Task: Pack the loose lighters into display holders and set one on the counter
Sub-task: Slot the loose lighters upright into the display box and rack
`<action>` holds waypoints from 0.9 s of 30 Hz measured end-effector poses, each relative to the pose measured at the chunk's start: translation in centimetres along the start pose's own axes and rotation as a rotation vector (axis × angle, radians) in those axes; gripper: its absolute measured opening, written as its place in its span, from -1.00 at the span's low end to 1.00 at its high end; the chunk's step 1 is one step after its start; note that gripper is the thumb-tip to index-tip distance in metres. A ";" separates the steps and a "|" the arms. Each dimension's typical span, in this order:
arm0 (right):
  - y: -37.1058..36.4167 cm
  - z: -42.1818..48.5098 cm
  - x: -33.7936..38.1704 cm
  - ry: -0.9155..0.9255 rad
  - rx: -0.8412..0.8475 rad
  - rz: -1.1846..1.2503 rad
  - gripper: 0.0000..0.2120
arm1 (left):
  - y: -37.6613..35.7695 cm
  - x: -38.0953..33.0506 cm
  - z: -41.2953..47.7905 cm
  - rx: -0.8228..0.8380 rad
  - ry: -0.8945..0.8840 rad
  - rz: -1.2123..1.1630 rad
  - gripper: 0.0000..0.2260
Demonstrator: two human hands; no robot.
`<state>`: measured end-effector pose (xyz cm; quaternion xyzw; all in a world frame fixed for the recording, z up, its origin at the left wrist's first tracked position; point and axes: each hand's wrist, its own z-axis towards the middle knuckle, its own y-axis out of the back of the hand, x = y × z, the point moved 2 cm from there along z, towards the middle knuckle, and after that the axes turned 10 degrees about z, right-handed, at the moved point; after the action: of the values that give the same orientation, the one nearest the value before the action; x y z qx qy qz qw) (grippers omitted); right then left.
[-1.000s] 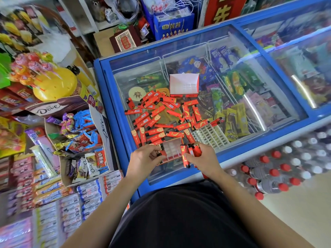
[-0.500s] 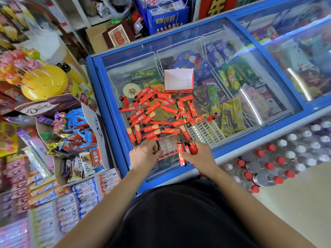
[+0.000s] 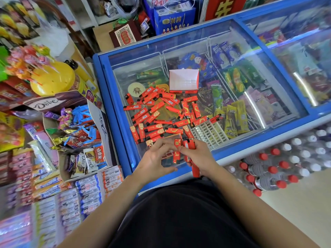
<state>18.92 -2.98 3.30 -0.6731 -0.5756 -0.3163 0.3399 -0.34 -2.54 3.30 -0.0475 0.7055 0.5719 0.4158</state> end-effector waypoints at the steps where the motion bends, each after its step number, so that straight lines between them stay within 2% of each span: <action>1: -0.3 0.0 0.0 -0.008 0.004 0.019 -0.69 | -0.1 0.0 -0.2 -0.041 -0.004 0.017 -0.55; 5: -1.1 0.2 0.0 -0.026 0.018 0.094 -0.85 | 0.2 -0.4 -1.0 -0.143 0.001 0.013 -0.65; 9: -1.3 0.4 0.1 -0.040 0.036 0.104 -0.87 | 0.4 -0.5 -1.7 -0.175 -0.006 0.008 -0.70; 14: -1.5 0.3 -0.7 -0.083 0.051 0.052 -0.79 | 0.4 -0.3 -2.9 -0.254 0.020 0.040 -0.75; 19: -1.0 0.0 -1.7 -0.081 0.048 -0.015 -0.76 | 0.5 0.4 -4.2 -0.331 0.128 0.052 -0.74; 21: -0.8 -0.2 -1.9 -0.107 0.065 -0.001 -0.79 | 0.4 0.6 -4.1 -0.329 0.172 0.056 -0.75; 27: -0.6 -0.3 -2.5 -0.148 0.075 0.013 -0.68 | -0.5 2.2 -2.0 -0.259 0.243 0.204 -0.83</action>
<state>18.02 -4.55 1.53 -0.6852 -0.6060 -0.2419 0.3235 -2.54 -3.47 1.56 -0.0976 0.6725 0.6869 0.2579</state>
